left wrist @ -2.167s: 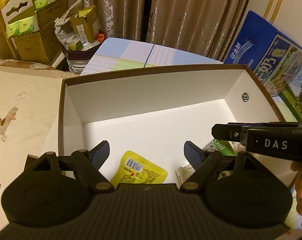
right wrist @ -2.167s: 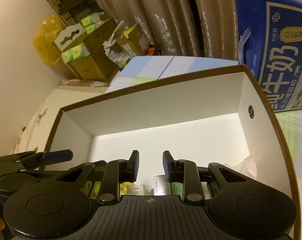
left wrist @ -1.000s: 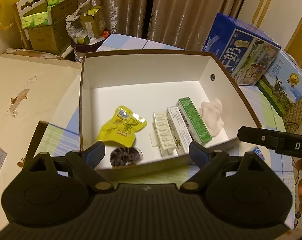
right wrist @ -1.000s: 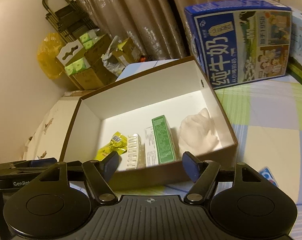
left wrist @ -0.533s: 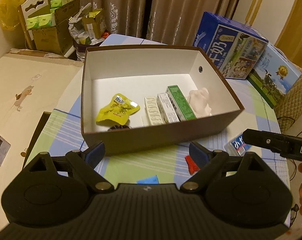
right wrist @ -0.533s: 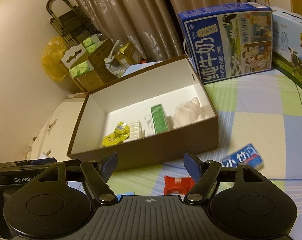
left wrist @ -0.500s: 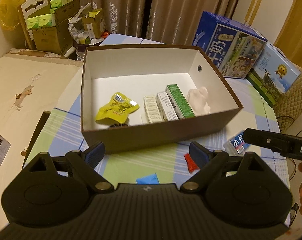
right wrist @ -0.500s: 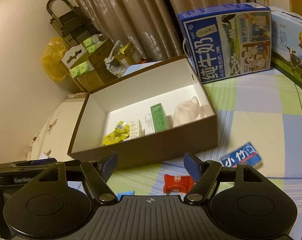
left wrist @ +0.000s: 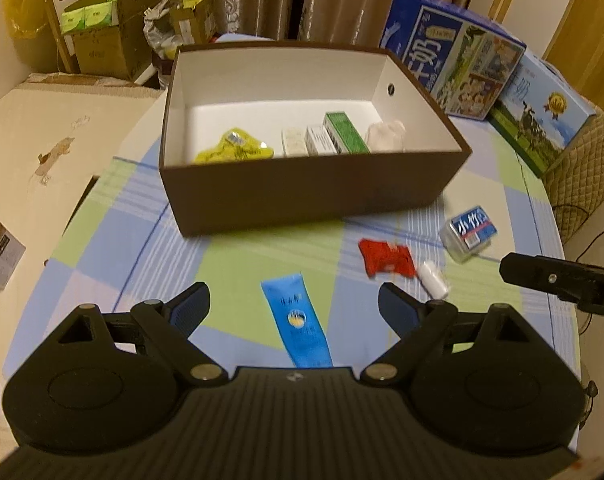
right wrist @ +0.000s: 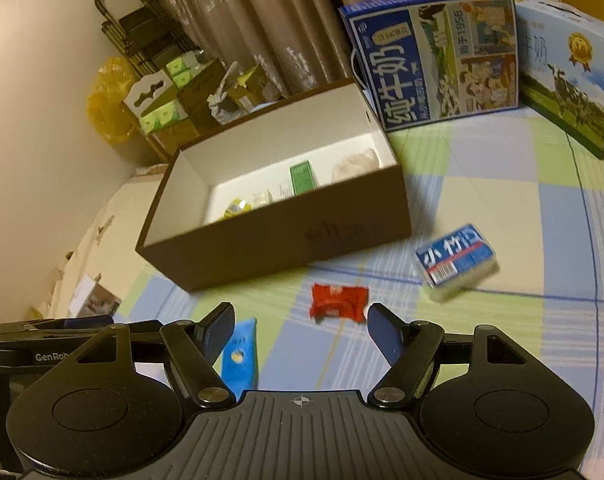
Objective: Organize objects
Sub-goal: 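Pull both tools back from the brown box toward the blue tube and pill bottle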
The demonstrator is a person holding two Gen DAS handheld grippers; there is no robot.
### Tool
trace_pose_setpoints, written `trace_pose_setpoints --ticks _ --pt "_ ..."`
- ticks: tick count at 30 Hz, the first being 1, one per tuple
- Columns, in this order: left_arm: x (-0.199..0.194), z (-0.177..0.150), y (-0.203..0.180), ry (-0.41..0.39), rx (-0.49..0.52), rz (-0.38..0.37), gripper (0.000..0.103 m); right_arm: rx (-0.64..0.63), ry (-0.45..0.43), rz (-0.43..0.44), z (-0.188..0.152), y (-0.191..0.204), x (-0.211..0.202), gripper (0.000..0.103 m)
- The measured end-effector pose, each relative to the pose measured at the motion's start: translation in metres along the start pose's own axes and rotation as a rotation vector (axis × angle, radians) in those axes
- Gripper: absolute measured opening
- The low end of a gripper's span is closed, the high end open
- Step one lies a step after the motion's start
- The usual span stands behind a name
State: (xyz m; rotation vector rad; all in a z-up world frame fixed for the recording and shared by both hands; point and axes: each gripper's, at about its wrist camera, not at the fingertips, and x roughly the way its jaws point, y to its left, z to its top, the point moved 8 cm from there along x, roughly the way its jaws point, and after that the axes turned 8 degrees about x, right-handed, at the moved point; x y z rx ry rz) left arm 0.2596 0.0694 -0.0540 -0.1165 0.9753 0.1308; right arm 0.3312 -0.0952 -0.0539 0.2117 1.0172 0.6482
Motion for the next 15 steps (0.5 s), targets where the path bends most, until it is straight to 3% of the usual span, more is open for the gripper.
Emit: trace_pose_setpoints --ticks 15 --pt "0.006 -0.045 -0.023 0.069 0.012 0.012 0.089 -0.017 0.059 -0.034 -0.04 -0.026 -0.012 0.071"
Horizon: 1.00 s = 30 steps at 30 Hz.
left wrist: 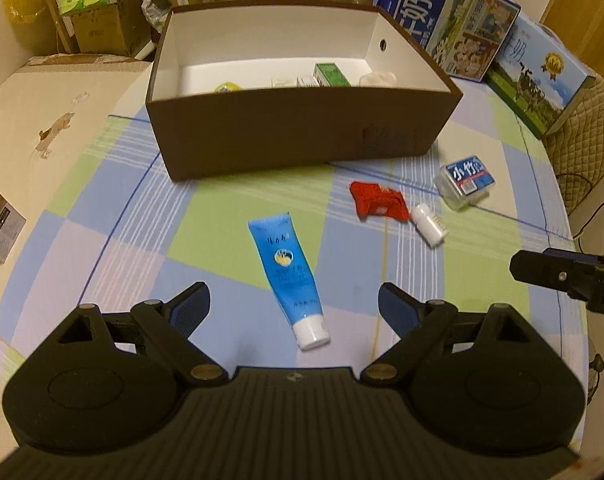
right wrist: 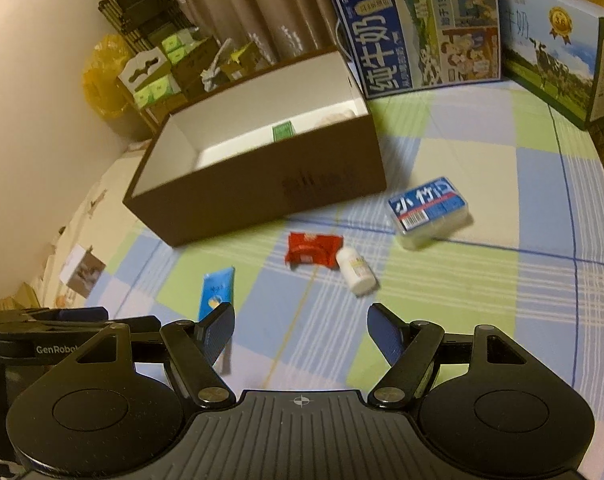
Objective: Organize objects
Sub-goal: 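Pull both tools back from the brown box toward the blue tube and pill bottle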
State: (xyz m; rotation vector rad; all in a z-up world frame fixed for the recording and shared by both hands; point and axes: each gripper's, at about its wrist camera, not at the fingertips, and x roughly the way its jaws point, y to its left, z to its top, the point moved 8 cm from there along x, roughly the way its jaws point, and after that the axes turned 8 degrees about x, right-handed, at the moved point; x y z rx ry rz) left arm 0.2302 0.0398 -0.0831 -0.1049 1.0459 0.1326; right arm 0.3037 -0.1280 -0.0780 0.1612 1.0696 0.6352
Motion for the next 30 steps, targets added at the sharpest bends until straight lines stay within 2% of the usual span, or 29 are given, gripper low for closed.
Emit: trace_pose_setpoints --ticks 16,30 --pt "0.01 -0.013 -0.008 0.02 -0.002 -0.002 0.089 0.012 0.056 -0.032 -0.024 -0.019 0.007 0.071" --pt "0.069 -0.022 -0.002 0.067 0.022 -0.008 0.087 0.077 0.069 -0.088 -0.03 -0.044 0.009 0.071"
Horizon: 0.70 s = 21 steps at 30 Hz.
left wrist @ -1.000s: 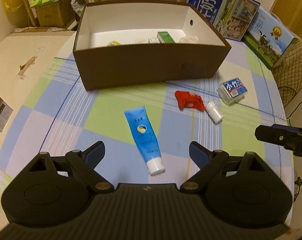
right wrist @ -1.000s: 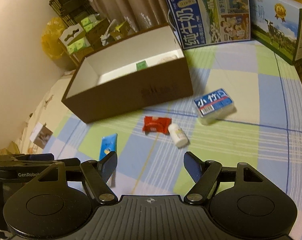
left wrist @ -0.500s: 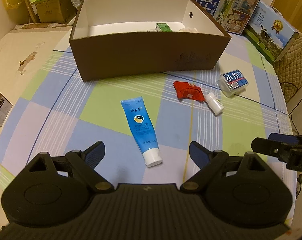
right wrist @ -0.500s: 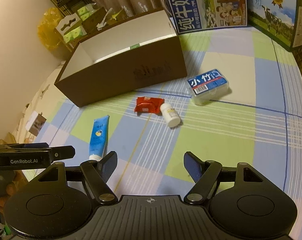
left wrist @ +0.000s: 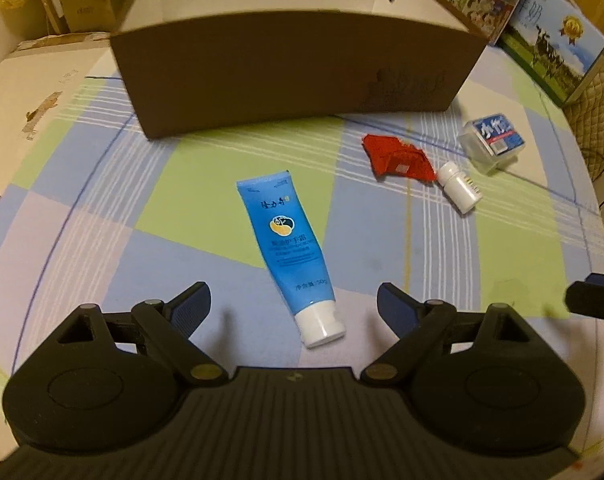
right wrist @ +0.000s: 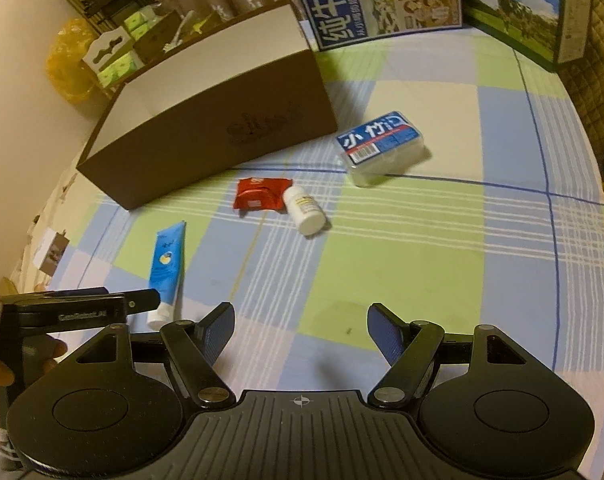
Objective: Organize objects
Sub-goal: 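Pull both tools back from the brown box toward the blue tube and pill bottle, then close the left tool on the blue tube while the right tool grasps the pill bottle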
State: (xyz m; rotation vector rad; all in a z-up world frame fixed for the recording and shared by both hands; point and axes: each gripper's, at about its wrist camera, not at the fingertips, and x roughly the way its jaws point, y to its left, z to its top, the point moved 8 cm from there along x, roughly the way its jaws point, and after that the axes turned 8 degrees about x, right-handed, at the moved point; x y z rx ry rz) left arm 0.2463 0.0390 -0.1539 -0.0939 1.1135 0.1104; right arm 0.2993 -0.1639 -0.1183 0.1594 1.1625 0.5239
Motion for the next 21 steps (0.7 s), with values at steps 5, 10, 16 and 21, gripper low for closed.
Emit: trace_pose_setpoints --ticks 5,10,16,21 --pt "0.021 0.002 -0.005 0.025 0.04 0.004 0.079 0.022 0.001 -0.019 -0.001 -0.007 0.001 0.071" --pt "0.034 0.005 -0.006 0.029 0.081 0.017 0.075 0.038 0.004 -0.035 -0.001 -0.012 0.002 0.071" --pt "0.037 0.006 -0.004 0.02 0.13 0.028 0.057 0.049 0.005 -0.042 0.0 -0.012 0.005 0.071" --pt "0.032 0.003 0.007 -0.002 0.129 0.035 0.035 0.04 0.006 -0.033 0.002 -0.008 0.012 0.071"
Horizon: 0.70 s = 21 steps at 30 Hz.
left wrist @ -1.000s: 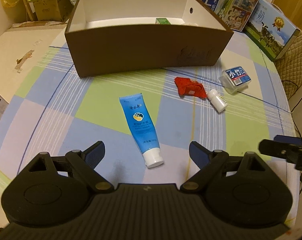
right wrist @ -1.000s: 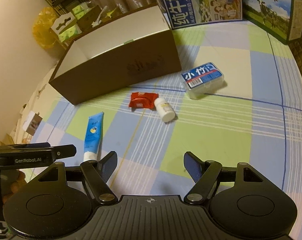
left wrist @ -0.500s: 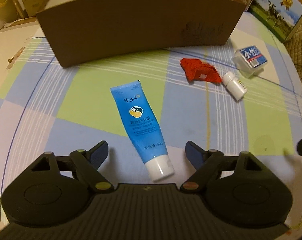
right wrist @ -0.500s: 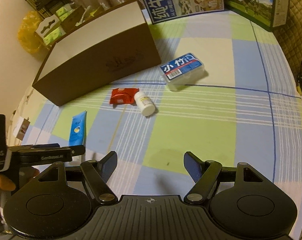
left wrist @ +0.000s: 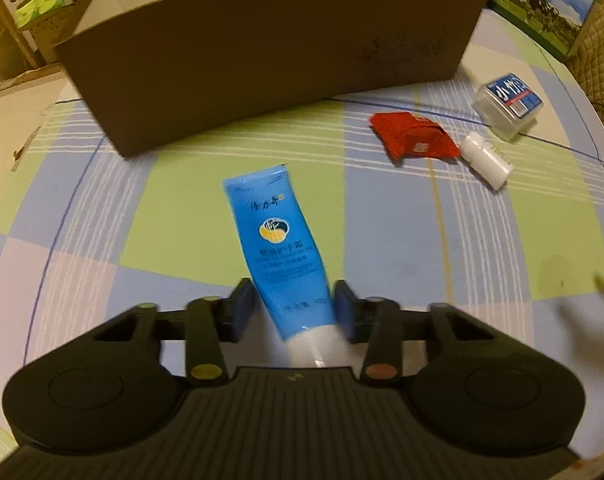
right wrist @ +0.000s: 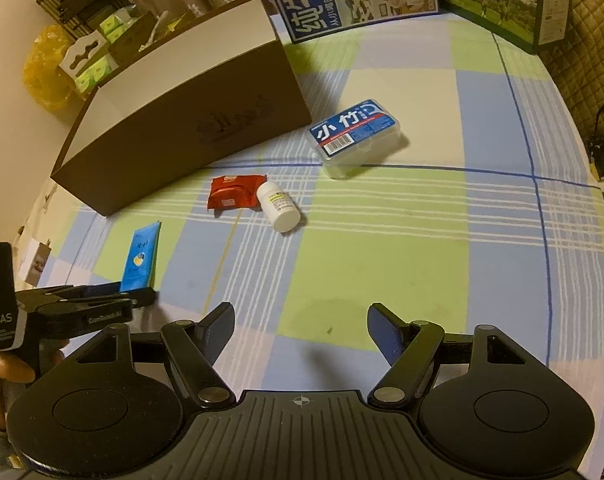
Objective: Organize objects
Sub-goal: 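Close the left tool on the blue tube while the right tool grasps the pill bottle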
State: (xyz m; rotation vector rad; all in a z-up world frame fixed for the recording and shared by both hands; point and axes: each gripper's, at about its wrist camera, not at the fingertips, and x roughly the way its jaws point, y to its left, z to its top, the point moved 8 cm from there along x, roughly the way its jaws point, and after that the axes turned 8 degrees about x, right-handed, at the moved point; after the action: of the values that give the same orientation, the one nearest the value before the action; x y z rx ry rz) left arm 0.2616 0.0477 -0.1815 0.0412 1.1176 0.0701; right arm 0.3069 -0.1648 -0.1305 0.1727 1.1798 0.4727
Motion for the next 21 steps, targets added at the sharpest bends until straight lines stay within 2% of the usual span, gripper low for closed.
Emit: trace_pose_setpoints --ticks 2,9,15,21 --pt "-0.001 -0.003 0.008 -0.004 -0.017 0.0 0.031 -0.014 -0.004 0.007 0.001 0.003 0.004 0.071" --pt "-0.007 -0.017 0.041 -0.001 -0.085 0.038 0.031 -0.084 -0.022 -0.006 0.012 0.01 0.027 0.071" --pt "-0.01 -0.024 0.066 0.006 -0.139 0.066 0.031 -0.153 -0.044 0.003 0.037 0.021 0.058 0.07" --pt "-0.012 -0.027 0.078 0.009 -0.167 0.076 0.031 -0.248 -0.03 -0.004 0.053 0.035 0.091 0.053"
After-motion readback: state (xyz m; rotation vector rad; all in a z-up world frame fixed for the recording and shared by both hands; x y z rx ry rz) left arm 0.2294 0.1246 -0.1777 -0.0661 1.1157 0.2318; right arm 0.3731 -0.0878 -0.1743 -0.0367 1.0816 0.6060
